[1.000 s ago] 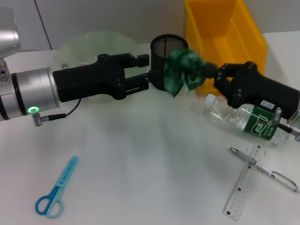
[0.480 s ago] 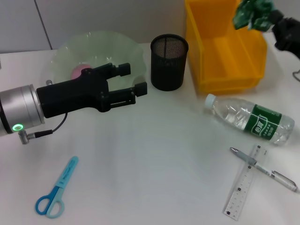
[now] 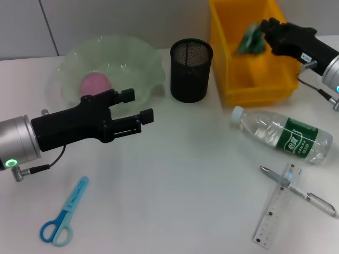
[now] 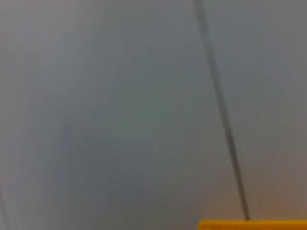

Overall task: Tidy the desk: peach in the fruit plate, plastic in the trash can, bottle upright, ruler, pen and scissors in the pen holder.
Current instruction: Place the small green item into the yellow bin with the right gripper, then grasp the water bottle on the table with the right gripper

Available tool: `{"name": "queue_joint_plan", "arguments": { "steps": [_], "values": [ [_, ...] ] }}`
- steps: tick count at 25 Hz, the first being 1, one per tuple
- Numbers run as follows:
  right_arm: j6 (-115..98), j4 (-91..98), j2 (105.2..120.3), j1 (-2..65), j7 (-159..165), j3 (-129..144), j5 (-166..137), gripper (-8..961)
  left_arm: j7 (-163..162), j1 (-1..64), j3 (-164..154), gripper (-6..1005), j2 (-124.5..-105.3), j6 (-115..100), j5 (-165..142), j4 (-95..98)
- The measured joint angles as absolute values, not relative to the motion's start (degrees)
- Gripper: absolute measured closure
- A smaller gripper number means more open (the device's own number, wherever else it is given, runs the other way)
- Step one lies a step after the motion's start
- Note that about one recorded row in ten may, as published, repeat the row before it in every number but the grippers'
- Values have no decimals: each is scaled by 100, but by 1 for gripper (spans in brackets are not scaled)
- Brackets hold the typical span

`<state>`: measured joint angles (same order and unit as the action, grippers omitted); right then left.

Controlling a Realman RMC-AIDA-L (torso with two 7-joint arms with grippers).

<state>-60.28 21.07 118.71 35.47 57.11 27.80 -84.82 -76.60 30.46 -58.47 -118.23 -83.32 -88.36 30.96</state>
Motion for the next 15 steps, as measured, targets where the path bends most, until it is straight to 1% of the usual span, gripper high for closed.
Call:
{"name": "queue_joint_plan", "arguments": {
  "steps": [3,9,15],
  "values": [
    [-6109,2276,11910,3485,5756,2810,-8452,854,-7656,3008,-5845,185,-11822,-8305,-8838,3087],
    [-6285,2456,11903,3332,6042,2765,-8355,751,-7654,2985,-5844,185,-11820,-8298,-8841,3085],
    [-7441,2483,11860,2968,6385,2761,-7737,462,-7650,2770,-5830,184,-11766,-8352,-8843,3147]
  ]
}}
